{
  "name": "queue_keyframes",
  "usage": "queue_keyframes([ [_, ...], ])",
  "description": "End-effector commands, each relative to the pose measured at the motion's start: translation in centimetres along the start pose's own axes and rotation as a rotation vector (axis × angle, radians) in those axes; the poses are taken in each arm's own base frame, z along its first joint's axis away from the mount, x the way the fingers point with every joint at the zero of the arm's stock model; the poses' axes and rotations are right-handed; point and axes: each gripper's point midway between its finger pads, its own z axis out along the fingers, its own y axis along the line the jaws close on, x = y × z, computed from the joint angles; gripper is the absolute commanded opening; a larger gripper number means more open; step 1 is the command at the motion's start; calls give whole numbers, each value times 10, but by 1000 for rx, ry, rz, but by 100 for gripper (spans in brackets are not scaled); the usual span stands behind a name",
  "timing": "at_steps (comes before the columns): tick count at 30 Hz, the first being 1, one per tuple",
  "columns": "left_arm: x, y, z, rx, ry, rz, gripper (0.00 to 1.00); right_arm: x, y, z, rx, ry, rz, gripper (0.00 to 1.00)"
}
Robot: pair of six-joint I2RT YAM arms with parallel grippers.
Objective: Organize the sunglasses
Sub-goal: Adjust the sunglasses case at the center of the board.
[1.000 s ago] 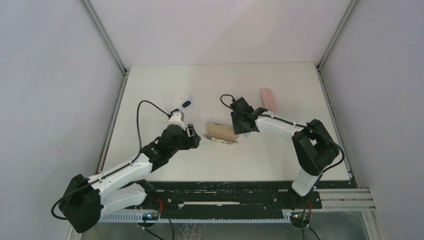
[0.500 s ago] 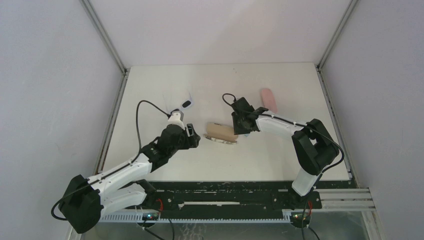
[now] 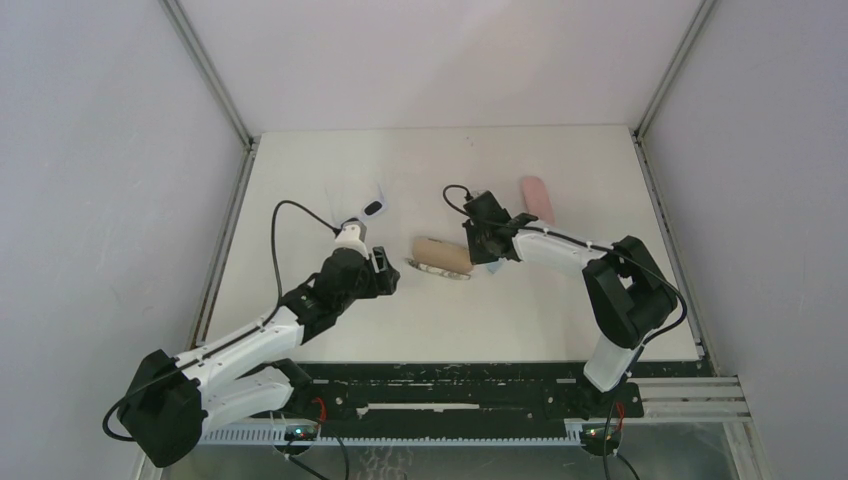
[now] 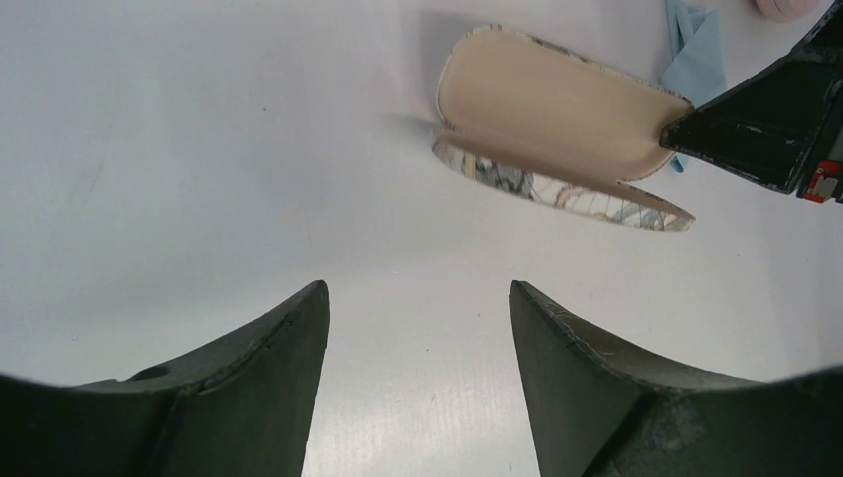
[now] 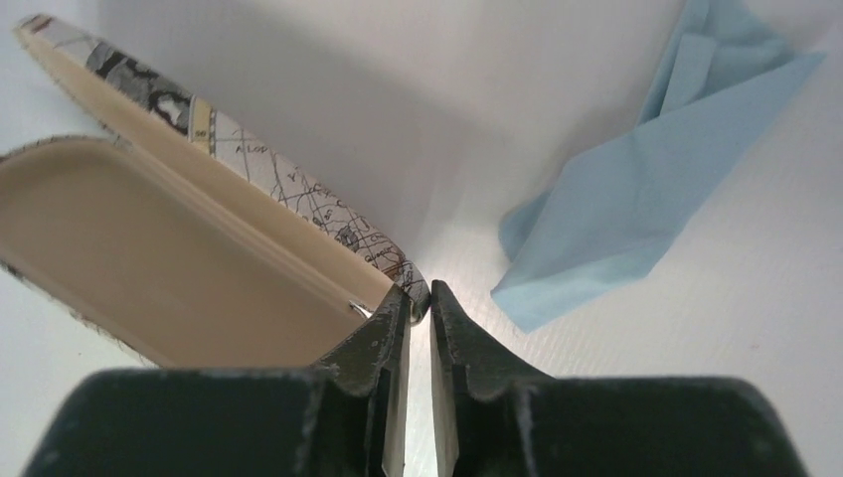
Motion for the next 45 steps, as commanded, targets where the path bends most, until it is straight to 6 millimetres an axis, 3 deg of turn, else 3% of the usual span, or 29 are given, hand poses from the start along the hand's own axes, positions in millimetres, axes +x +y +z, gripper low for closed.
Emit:
queue_keyframes([
  [1, -3, 3, 0, -5, -5, 16, 71, -33, 1, 4, -27, -127, -94, 9],
  [14, -7, 8, -2, -19, -9, 22, 71, -75, -10, 27, -13, -188, -289, 14],
  [24, -10, 14, -5, -30, -22, 13, 71, -78, -8, 18, -39, -188, -259, 20],
  [33, -9, 14, -6, -26, -21, 10, 71, -68, -8, 19, -53, -162, -191, 12],
  [41, -10, 15, -7, -26, -24, 8, 71, -77, -6, 14, -42, -203, -76, 1],
  [45, -10, 17, -7, -29, -25, 8, 71, -77, -7, 14, -29, -206, -29, 0],
])
